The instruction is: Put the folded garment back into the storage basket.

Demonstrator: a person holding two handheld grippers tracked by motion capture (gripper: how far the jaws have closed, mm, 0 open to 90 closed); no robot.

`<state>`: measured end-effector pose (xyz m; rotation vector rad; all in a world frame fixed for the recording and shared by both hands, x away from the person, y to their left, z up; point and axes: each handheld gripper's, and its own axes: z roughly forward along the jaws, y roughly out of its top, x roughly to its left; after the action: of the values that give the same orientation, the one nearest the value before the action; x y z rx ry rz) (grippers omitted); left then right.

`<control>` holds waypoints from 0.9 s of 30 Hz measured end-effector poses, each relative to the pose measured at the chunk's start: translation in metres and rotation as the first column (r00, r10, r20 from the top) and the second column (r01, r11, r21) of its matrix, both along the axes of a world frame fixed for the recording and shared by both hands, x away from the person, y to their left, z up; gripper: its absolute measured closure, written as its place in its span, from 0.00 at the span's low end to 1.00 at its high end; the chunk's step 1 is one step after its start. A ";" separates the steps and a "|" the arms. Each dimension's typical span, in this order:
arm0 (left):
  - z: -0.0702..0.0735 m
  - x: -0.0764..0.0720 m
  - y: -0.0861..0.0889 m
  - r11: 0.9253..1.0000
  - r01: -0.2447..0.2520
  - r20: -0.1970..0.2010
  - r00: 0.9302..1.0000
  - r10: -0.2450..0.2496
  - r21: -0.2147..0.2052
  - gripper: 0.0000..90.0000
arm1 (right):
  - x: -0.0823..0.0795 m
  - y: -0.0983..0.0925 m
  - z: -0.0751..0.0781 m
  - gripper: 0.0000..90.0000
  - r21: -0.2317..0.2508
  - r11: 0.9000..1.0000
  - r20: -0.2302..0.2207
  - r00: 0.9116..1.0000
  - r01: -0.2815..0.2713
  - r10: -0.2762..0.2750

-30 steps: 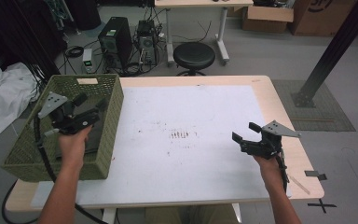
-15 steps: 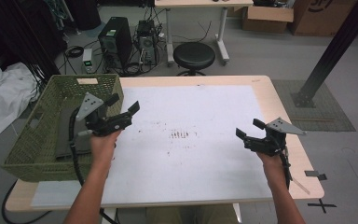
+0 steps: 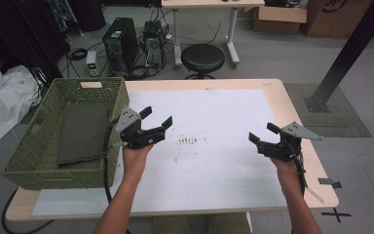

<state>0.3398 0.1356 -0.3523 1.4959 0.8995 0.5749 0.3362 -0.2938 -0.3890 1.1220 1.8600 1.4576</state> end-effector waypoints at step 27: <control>-0.024 0.005 -0.014 1.000 0.001 -0.051 0.999 0.000 0.026 0.18 | -0.001 -0.001 -0.009 0.17 -0.013 1.000 -0.008 1.000 0.013 -0.013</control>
<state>0.3445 0.1215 -0.3763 1.5402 0.9341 0.5517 0.3354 -0.2945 -0.3977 1.1335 1.8617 1.4338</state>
